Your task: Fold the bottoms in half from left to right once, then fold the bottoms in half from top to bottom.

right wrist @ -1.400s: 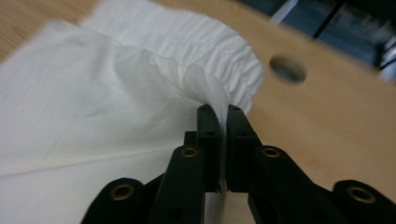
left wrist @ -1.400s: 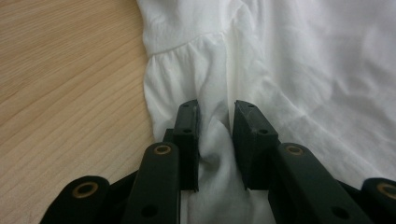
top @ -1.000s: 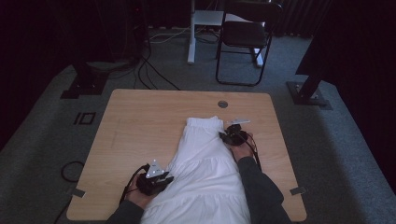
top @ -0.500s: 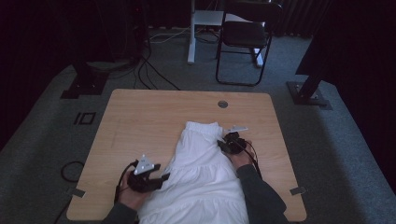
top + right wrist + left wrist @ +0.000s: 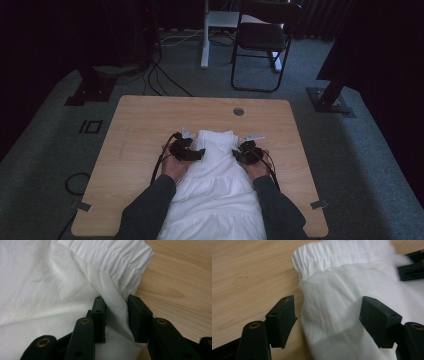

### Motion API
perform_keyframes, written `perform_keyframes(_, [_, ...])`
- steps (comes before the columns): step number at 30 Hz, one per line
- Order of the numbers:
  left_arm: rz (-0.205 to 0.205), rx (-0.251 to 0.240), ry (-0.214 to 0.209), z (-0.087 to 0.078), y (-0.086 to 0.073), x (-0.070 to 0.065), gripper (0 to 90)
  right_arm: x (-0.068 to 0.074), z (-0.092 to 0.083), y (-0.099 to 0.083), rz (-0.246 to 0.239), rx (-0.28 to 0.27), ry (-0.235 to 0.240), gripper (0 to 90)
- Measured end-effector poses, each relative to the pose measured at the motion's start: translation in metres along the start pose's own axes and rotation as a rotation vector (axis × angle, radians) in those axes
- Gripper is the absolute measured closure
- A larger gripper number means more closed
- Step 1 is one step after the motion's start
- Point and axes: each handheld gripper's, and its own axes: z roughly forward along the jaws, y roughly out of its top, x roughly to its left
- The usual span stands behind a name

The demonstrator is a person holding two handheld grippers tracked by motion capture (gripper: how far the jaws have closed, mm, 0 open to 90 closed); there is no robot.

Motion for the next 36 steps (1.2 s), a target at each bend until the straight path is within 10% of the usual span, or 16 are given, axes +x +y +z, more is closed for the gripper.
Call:
perform_keyframes(6, [0.029, 0.034, 0.035, 0.015, -0.001, 0.001, 29.2, 0.001, 0.0, 0.0, 0.002, -0.002, -0.004, 67.6])
perform_keyframes(12, [-0.006, -0.029, -0.032, 0.021, 0.009, 0.006, 27.3, 0.002, 0.0, 0.0, 0.002, -0.002, -0.011, 67.8])
perform_keyframes(15, [-0.013, 0.035, -0.019, 0.036, 0.01, 0.006, 26.2, 0.002, 0.0, 0.0, -0.001, -0.005, -0.013, 67.8])
perform_keyframes(36, [0.043, 0.022, -0.044, 0.033, 0.006, 0.002, 38.7, -0.001, 0.0, 0.0, 0.003, 0.001, 0.014, 64.7])
